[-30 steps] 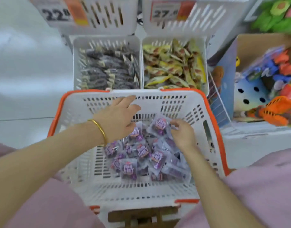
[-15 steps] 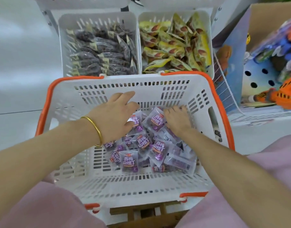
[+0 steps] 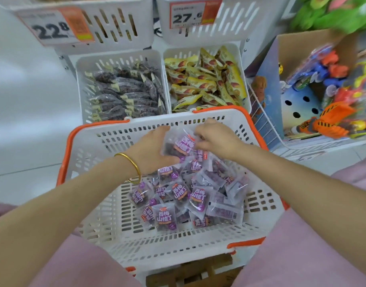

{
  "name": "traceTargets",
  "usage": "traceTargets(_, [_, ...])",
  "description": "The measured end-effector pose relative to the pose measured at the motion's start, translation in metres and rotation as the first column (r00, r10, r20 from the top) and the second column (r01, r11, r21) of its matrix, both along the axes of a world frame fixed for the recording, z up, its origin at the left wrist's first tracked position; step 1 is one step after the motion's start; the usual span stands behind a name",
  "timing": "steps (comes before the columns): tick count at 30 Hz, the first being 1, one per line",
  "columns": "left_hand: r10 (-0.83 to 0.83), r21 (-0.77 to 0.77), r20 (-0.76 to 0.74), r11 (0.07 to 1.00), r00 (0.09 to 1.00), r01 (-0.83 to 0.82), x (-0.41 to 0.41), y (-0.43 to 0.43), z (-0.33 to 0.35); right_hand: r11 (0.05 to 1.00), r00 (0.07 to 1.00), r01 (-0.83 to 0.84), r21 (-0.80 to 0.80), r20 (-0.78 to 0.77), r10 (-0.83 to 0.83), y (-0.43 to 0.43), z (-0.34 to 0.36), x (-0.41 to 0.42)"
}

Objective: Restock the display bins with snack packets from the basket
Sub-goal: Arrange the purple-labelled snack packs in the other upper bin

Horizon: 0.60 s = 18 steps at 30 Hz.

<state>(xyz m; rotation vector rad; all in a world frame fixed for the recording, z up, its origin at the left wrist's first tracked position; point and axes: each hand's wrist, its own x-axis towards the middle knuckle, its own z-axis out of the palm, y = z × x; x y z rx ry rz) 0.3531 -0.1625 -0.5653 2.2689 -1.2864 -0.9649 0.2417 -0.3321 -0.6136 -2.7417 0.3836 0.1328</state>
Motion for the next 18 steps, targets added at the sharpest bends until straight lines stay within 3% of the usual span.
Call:
traceTargets(2, [0.106,-0.096,-0.194,0.987,0.975,-0.127,-0.003,-0.004,0.008,0.997,0.995,0.029,0.067,0.090,-0.035,0.005,0.033,-0.001])
traceTargets(5, [0.243,-0.171,-0.254,0.941,0.936,-0.291,0.009,-0.005,0.012,0.971,0.976,0.121,0.205,0.152,-0.154,0.006,0.066,-0.016])
traceTargets(8, [0.382,-0.143,-0.421,0.868,0.823,-0.476,0.018,-0.001,0.013,0.888,0.934,0.163,0.429,0.221,-0.279,0.009,0.084,-0.031])
traceTargets(10, [0.421,-0.114,-0.496,0.835,0.759,-0.538,0.014,0.000,0.015,0.849,0.928,0.105,0.517,0.256,-0.271,0.015,0.097,-0.034])
traceTargets(14, [0.349,-0.029,-0.708,0.854,0.614,-0.519,0.005,0.003,0.023,0.788,0.938,-0.019,0.615,0.285,-0.199,0.025,0.109,-0.032])
traceTargets(16, [0.212,-0.066,-0.781,0.908,0.588,-0.414,-0.001,0.004,0.026,0.759,0.942,-0.032,0.651,0.272,-0.194,0.027,0.109,-0.030])
traceTargets(18, [0.188,-0.106,-0.799,0.891,0.572,-0.442,-0.003,0.004,0.024,0.757,0.939,-0.023,0.653,0.274,-0.208,0.029,0.106,-0.027])
